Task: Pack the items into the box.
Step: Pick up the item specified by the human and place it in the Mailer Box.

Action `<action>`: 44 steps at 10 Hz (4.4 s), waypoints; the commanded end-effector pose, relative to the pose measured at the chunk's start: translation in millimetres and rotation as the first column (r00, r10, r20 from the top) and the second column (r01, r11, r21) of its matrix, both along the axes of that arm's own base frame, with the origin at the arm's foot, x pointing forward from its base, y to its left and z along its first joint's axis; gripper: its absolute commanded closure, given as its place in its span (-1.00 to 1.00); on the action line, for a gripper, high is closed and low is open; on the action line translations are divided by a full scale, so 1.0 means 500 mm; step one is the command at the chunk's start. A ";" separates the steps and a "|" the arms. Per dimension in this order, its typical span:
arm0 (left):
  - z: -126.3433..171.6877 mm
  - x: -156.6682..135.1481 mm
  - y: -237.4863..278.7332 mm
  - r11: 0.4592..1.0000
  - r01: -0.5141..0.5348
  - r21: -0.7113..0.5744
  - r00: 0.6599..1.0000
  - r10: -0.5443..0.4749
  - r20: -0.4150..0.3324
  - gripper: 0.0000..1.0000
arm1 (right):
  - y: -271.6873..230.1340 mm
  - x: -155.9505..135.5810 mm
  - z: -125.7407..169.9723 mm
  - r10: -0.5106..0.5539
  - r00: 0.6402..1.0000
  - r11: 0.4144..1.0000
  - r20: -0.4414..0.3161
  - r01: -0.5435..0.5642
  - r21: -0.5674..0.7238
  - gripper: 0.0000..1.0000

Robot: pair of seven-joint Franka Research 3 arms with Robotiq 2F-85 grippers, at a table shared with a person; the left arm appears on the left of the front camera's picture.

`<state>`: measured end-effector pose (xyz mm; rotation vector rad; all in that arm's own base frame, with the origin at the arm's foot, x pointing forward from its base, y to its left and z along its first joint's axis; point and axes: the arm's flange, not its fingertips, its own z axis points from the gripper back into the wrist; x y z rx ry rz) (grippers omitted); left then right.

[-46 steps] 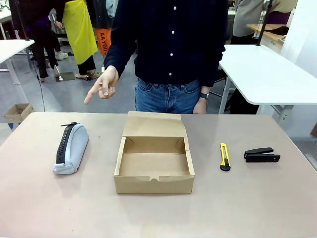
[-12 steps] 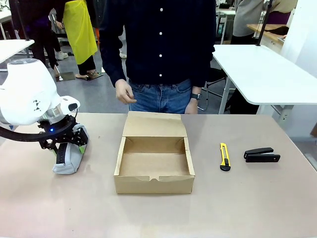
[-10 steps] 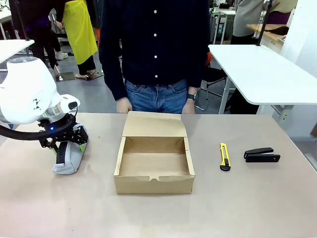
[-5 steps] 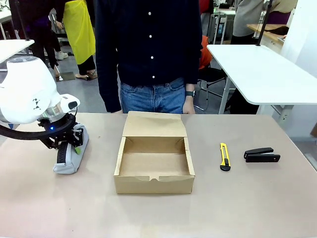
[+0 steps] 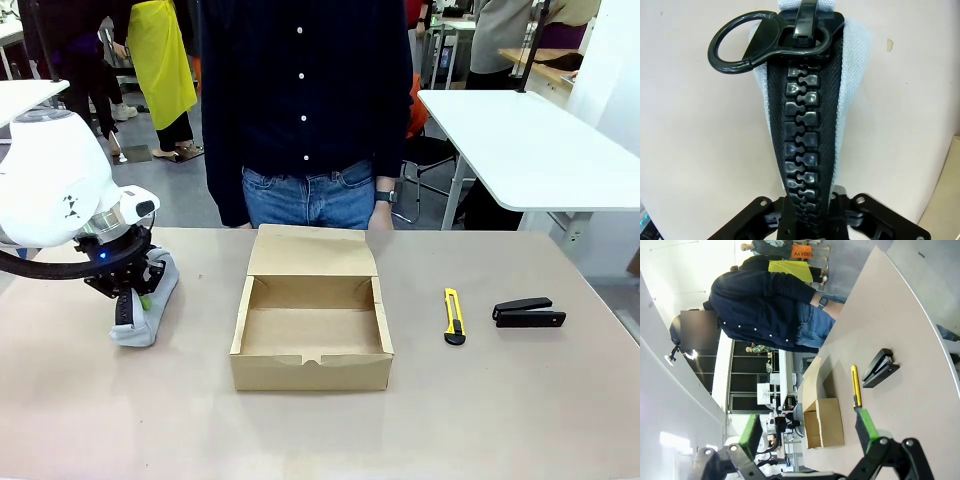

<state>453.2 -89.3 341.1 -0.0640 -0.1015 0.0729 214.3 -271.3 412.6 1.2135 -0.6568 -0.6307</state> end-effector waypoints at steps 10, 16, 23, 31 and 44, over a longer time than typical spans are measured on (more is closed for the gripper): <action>0.337 -0.189 0.007 0.751 0.658 0.055 0.724 -0.651 0.229 1.00 | -0.003 0.005 0.002 -0.008 0.999 1.000 0.039 0.008 -0.004 -1.00; 0.338 -0.218 -0.343 0.229 0.938 0.261 0.166 -0.956 0.244 1.00 | -0.003 0.005 0.002 -0.008 0.999 1.000 0.039 0.008 -0.004 -1.00; 0.223 -0.243 -0.487 0.054 0.976 0.211 0.029 -0.992 0.121 1.00 | -0.003 0.005 0.002 -0.008 0.999 1.000 0.039 0.008 -0.004 -1.00; 0.125 -0.190 -0.618 -0.135 0.958 0.252 -0.126 -0.991 -0.049 0.88 | -0.003 0.005 0.002 -0.008 0.999 1.000 0.039 0.008 -0.004 -1.00; 0.061 -0.175 -0.627 -0.111 0.987 0.116 -0.098 -0.989 -0.114 -1.00 | -0.003 0.005 0.002 -0.008 0.999 1.000 0.039 0.008 -0.004 -1.00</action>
